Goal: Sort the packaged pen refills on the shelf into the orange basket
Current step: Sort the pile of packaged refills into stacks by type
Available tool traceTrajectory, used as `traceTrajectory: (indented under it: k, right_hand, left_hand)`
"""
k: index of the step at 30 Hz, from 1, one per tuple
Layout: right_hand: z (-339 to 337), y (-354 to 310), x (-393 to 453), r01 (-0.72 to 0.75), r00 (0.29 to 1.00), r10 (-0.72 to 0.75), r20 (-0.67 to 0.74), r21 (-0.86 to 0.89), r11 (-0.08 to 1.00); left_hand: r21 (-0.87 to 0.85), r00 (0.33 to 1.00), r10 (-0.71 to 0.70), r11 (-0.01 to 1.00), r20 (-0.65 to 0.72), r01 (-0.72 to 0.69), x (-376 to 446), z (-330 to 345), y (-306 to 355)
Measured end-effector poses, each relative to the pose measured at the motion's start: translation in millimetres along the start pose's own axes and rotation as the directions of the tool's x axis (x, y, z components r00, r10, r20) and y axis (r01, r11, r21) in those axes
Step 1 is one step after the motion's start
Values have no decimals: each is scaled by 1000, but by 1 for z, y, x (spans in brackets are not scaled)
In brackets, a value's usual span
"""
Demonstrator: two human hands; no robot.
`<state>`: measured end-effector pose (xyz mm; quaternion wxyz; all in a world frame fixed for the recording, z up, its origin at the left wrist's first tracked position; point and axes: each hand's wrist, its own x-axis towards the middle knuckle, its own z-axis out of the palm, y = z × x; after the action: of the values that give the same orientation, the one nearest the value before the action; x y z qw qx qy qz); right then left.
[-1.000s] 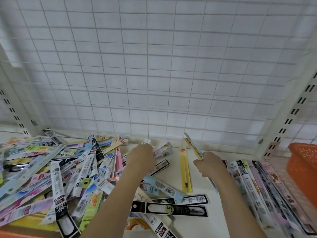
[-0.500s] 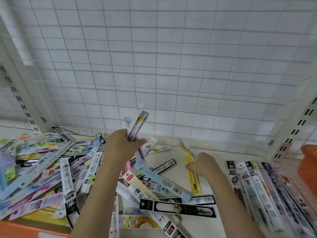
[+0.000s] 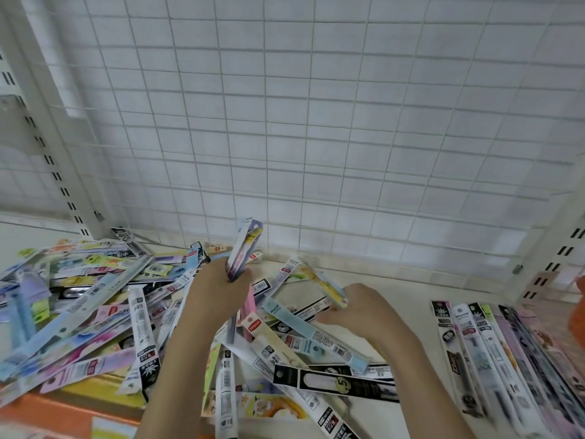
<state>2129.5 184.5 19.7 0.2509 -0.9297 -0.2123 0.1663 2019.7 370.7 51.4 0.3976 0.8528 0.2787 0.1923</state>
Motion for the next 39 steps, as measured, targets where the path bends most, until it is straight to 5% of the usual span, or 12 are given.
traceTrajectory:
  k: [5, 14, 22, 39]
  right_hand:
    - [19, -15, -7, 52, 992, -34, 120, -149, 987]
    - [16, -39, -9, 140, 989, -146, -36, -121, 983]
    - [45, -59, -12, 143, 985, -112, 134, -250, 958]
    - [49, -77, 4, -6, 1000, 4, -13, -85, 996]
  left_hand:
    - [-36, 1000, -29, 999, -10, 29, -2, -9, -10]
    - [16, 999, -21, 1000, -39, 21, -8, -32, -26]
    - [69, 997, -47, 996, -56, 50, -10, -51, -48]
    - [259, 988, -31, 966, 151, -9, -4, -49, -80]
